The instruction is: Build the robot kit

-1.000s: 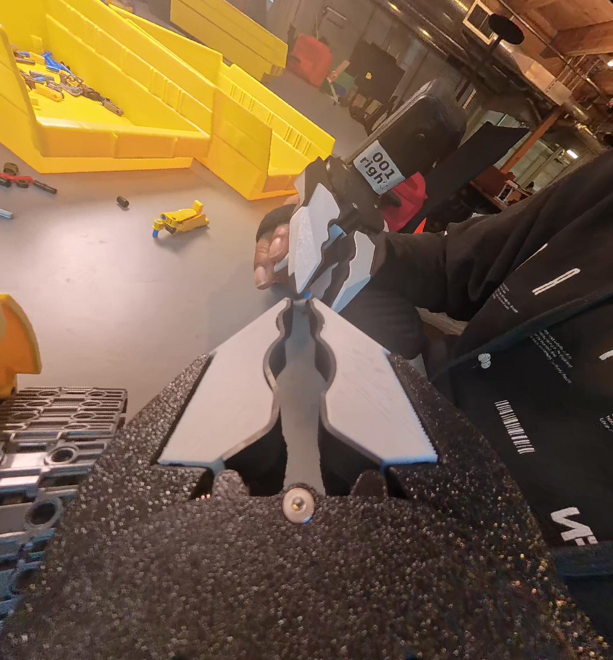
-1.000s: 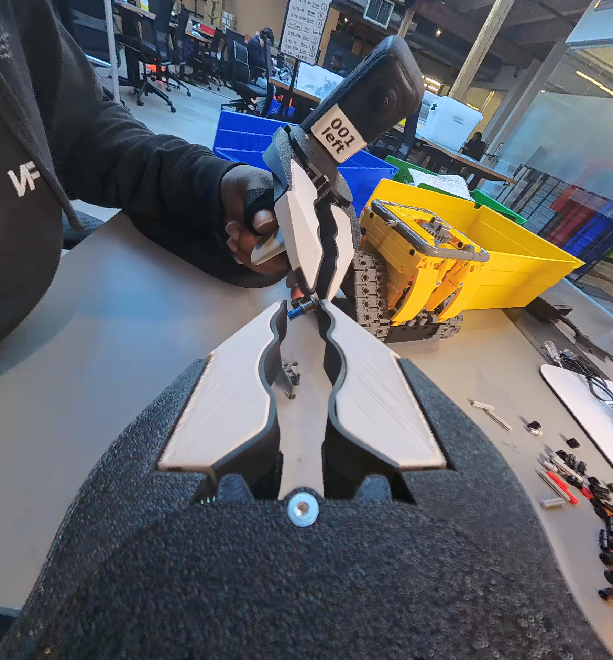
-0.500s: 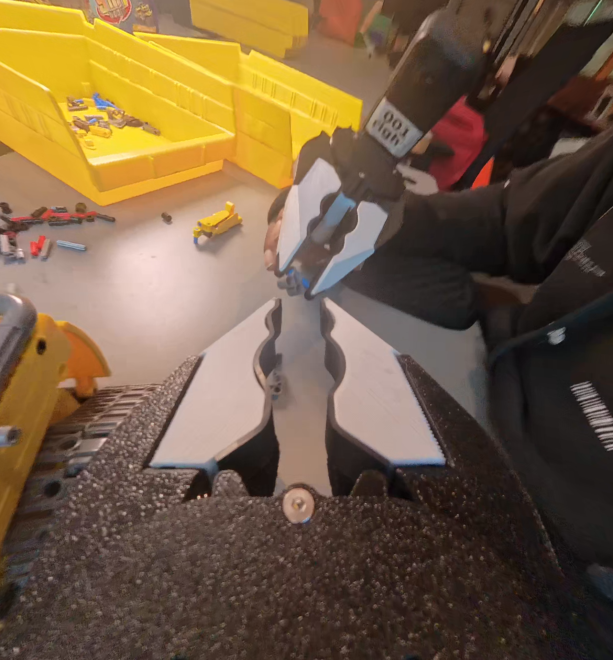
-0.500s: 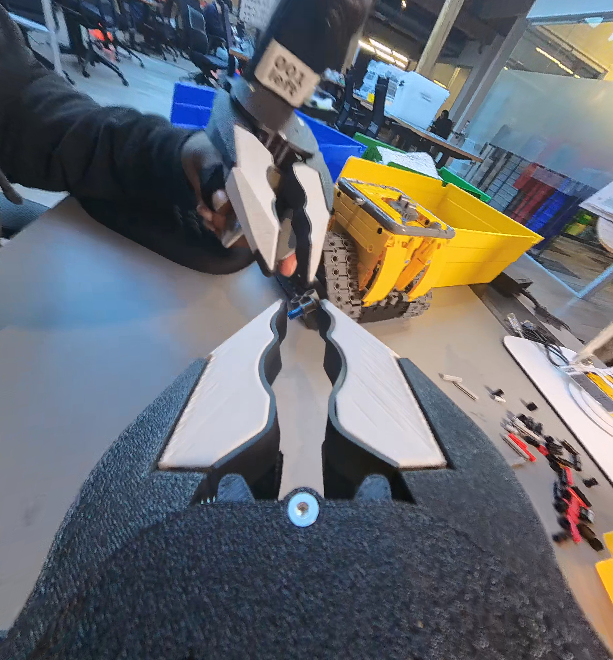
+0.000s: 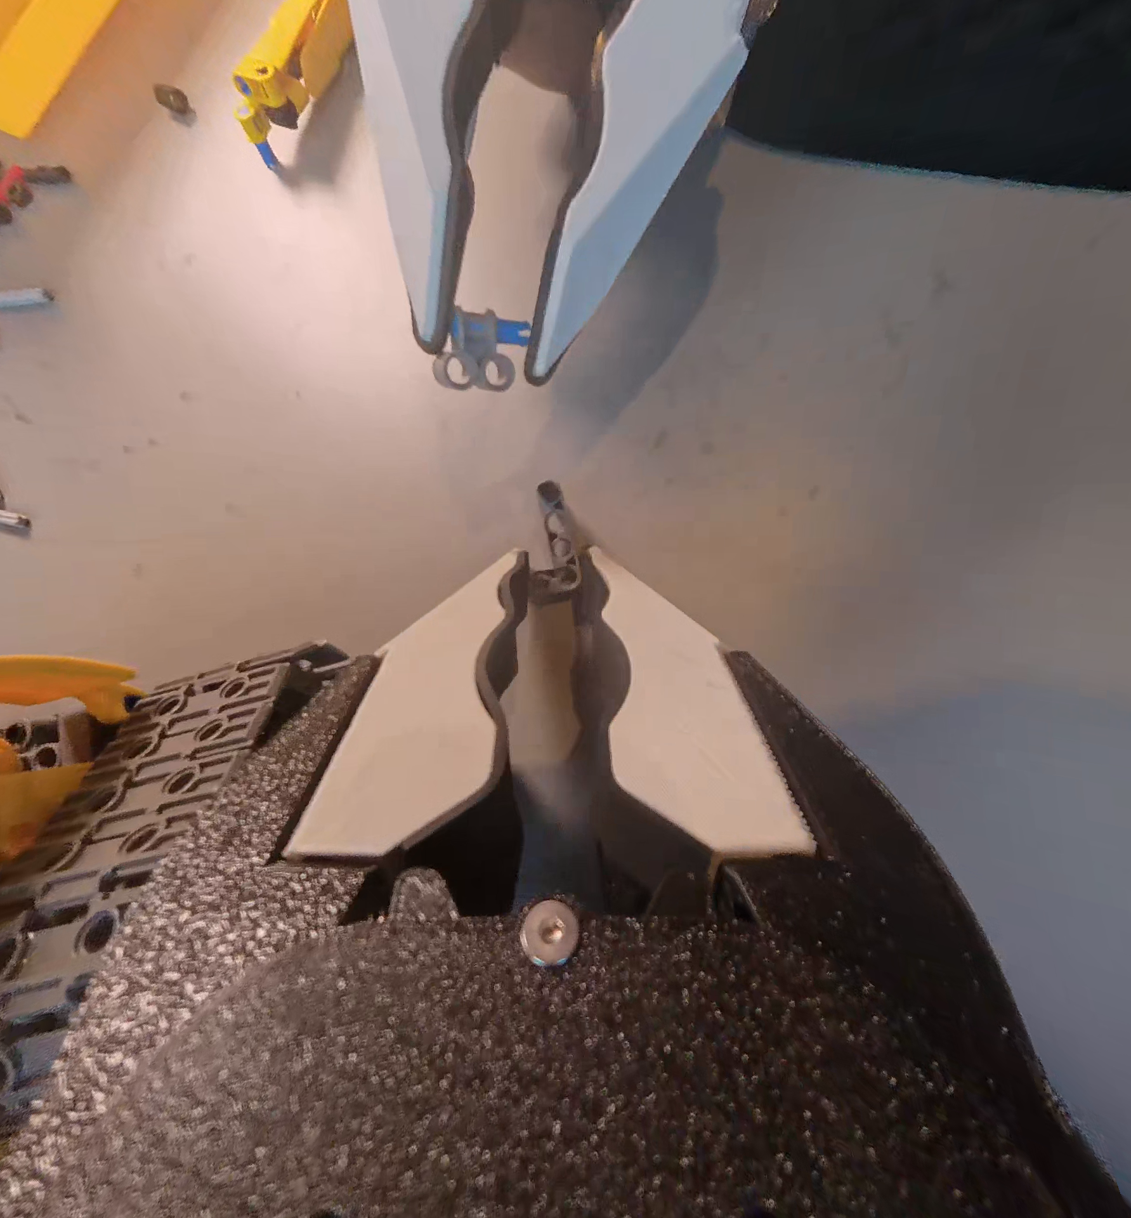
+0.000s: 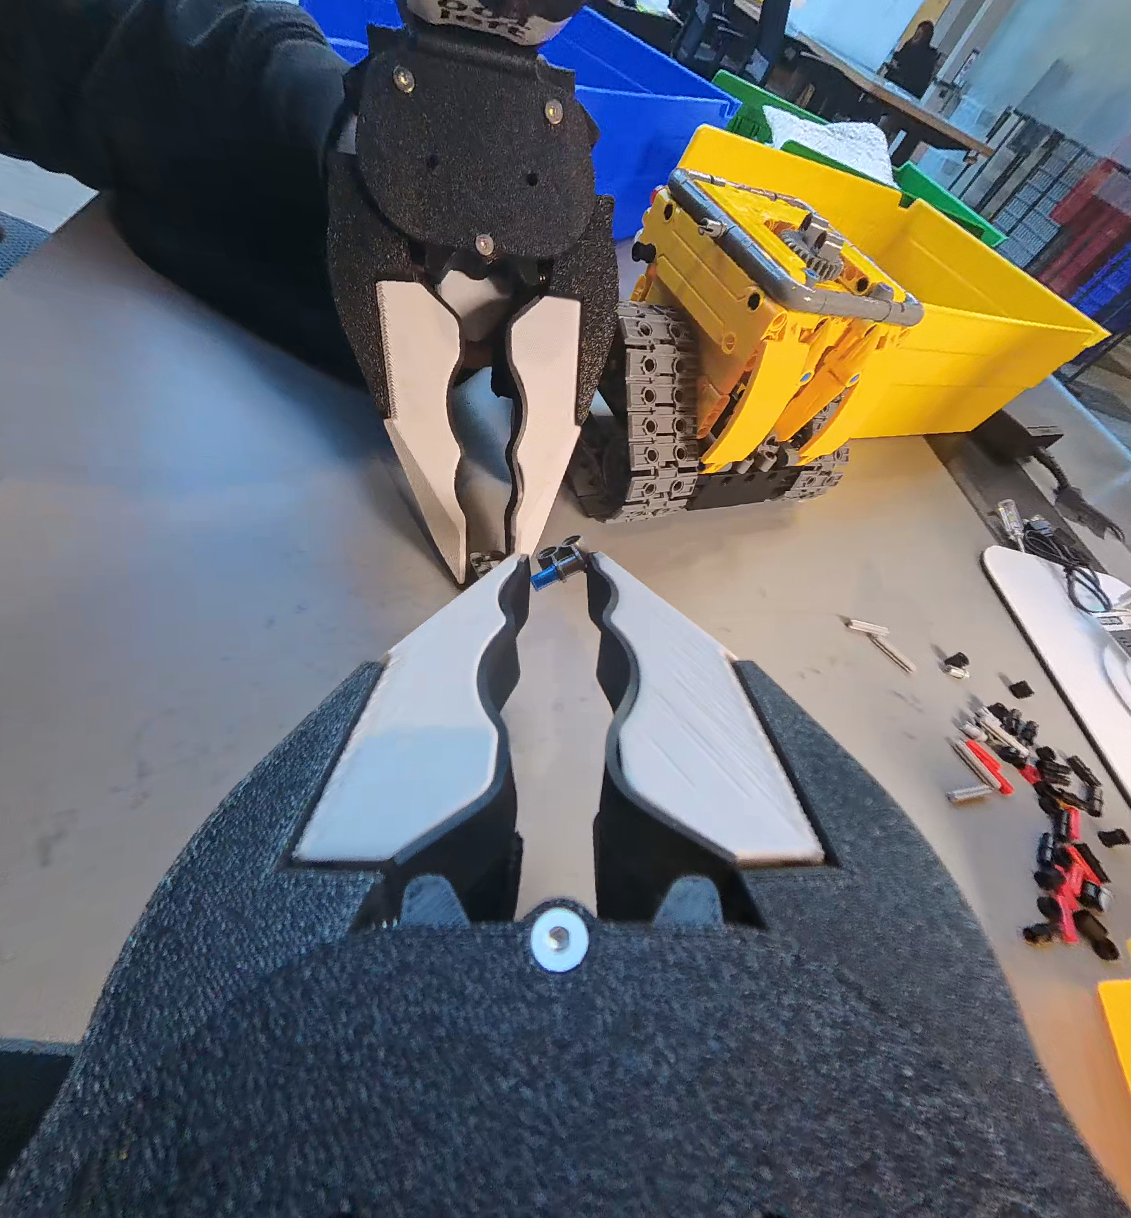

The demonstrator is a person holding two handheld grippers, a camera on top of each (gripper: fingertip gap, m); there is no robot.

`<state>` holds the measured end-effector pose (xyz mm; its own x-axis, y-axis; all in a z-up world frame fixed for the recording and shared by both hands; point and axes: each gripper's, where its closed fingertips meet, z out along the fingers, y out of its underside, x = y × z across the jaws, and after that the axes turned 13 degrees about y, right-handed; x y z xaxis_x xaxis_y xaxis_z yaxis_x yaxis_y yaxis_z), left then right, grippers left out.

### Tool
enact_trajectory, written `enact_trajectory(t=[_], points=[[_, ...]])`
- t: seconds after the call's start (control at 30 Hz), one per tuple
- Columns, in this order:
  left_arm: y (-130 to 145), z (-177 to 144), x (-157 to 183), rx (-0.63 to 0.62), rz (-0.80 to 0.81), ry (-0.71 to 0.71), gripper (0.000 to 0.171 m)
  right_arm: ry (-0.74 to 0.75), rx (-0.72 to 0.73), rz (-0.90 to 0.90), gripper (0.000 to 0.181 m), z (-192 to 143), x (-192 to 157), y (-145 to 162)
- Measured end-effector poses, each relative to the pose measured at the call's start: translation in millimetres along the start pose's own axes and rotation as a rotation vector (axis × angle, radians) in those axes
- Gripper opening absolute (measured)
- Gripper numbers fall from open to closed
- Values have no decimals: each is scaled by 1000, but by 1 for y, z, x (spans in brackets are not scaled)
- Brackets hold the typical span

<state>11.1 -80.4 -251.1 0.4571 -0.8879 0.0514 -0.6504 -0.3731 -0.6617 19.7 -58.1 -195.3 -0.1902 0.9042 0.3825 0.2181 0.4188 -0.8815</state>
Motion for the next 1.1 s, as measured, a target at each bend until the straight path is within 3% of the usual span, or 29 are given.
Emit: enact_trajectory(t=[0.47, 0.7, 0.8, 1.1], points=[[1, -6, 4, 36, 4, 20, 19, -22, 1, 6, 17, 1, -4, -1], [-42, -41, 8, 363, -20, 79, 23, -90, 226, 204, 17, -10, -7, -47], [-63, -56, 25, 535, -55, 232, 20, -130, 272, 239, 17, -13, -13, -57], [-73, -65, 25, 668, -252, 401, 12, -106, 270, 210, 17, -10, -13, -56]])
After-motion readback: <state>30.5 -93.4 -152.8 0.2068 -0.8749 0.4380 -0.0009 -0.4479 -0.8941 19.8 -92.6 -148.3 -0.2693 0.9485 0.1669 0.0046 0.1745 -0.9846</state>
